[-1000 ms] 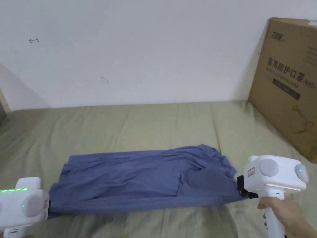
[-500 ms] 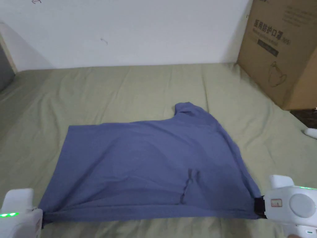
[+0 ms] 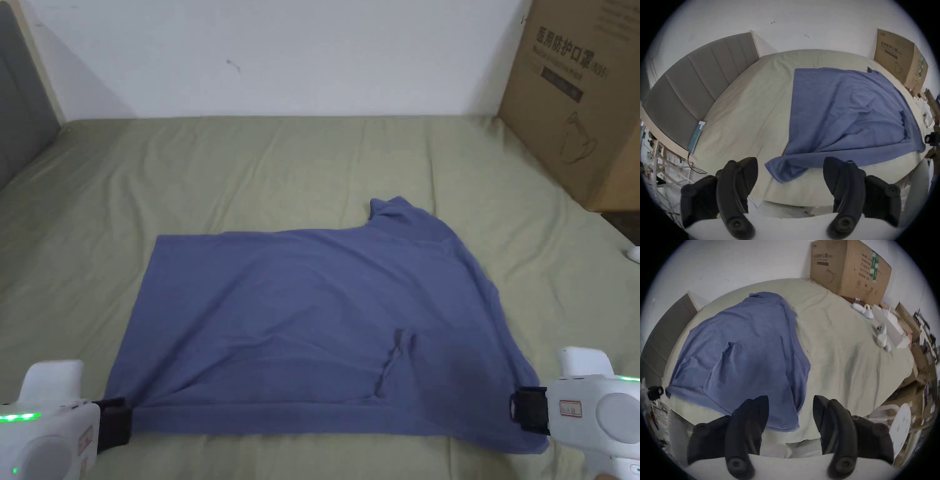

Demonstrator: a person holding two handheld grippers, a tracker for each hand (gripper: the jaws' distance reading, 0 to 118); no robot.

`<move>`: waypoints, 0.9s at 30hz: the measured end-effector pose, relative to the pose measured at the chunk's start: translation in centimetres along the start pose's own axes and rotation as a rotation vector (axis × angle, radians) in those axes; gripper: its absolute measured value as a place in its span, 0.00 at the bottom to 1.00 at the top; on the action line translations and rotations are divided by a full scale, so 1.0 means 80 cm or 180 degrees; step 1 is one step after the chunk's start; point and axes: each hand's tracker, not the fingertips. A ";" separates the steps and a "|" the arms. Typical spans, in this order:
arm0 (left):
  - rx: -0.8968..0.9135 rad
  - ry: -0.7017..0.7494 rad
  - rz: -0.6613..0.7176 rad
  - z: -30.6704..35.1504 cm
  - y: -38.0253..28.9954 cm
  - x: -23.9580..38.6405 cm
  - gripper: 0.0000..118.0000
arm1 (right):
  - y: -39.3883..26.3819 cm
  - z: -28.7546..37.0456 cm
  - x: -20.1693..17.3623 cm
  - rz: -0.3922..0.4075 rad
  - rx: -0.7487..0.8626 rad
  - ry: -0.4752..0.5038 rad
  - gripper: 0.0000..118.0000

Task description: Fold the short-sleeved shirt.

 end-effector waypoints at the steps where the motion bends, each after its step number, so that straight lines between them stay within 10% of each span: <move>1: -0.0014 0.0004 0.0034 0.004 0.000 -0.002 0.75 | -0.002 0.005 -0.003 0.0041 0.0018 -0.0022 0.51; 4: 0.0017 -0.0137 0.0134 0.021 -0.006 -0.007 0.63 | -0.013 0.020 -0.008 -0.0008 0.0061 0.0164 0.49; 7: 0.0032 -0.0148 0.0116 0.033 -0.020 -0.003 0.00 | -0.029 0.037 -0.021 0.0018 0.0090 0.0245 0.00; 13: -0.0027 -0.0132 0.0209 0.036 -0.046 -0.004 0.02 | -0.046 0.045 -0.034 0.0050 -0.0015 0.0312 0.00; 16: -0.0129 -0.0111 0.0334 0.014 -0.031 -0.017 0.67 | -0.046 0.041 -0.037 -0.0002 -0.0046 0.0326 0.00; 18: -0.0055 -0.0190 0.0481 0.000 -0.023 -0.026 0.73 | -0.042 0.037 -0.038 0.0032 -0.0065 0.0313 0.00; 22: -0.0142 -0.0102 0.0569 -0.035 -0.005 -0.044 0.69 | -0.040 0.034 -0.040 0.0075 -0.0118 0.0319 0.00; 25: -0.0321 -0.0375 0.1090 -0.062 -0.006 -0.065 0.01 | -0.041 0.028 -0.038 0.0102 -0.0194 0.0297 0.00; 27: -0.0385 -0.0333 0.1124 -0.068 -0.009 -0.069 0.01 | -0.042 0.027 -0.038 0.0141 -0.0231 0.0269 0.00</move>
